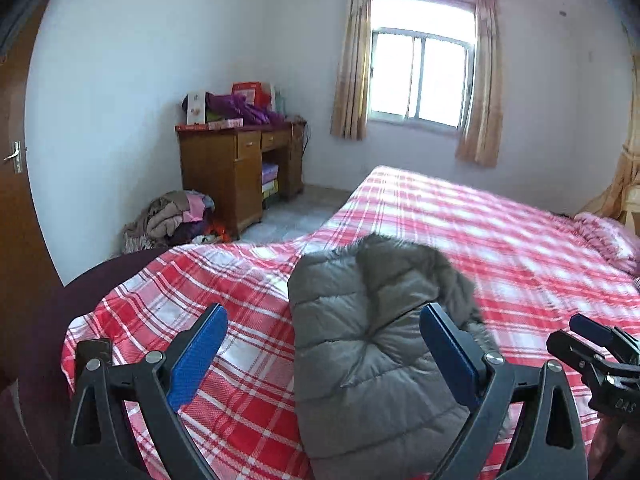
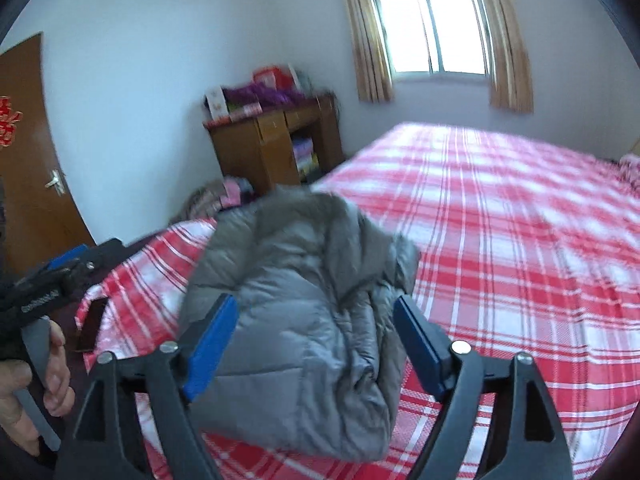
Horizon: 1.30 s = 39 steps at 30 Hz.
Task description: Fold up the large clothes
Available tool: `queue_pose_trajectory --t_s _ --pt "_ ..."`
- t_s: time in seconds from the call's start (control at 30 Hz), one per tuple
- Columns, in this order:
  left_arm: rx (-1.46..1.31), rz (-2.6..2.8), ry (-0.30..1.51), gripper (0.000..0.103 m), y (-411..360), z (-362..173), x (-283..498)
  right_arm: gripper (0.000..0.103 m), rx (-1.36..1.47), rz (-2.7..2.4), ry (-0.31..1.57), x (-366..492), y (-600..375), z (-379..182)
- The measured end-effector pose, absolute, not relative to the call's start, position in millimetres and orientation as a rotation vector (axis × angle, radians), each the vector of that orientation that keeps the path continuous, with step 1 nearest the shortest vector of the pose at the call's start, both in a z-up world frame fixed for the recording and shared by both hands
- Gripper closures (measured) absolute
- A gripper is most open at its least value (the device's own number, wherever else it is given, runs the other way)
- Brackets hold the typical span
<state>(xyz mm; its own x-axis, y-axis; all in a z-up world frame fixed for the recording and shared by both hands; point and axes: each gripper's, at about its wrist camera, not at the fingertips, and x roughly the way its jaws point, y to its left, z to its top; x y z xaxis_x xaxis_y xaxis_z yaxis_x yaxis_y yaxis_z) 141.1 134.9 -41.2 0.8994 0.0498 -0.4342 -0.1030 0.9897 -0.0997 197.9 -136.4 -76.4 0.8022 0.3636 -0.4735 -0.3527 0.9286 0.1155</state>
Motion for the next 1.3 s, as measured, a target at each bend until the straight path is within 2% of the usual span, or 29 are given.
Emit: queue_pose_trajectory --t_s 0.37,1.3 --pt "-0.139 0.054 0.392 0.006 139 -23 121 0.018 -0.018 0.42 0.41 156 -114 -45" --pt "-0.133 0.037 0.392 0.006 133 -26 117 0.017 -0.02 0.432 0.38 144 -114 -40"
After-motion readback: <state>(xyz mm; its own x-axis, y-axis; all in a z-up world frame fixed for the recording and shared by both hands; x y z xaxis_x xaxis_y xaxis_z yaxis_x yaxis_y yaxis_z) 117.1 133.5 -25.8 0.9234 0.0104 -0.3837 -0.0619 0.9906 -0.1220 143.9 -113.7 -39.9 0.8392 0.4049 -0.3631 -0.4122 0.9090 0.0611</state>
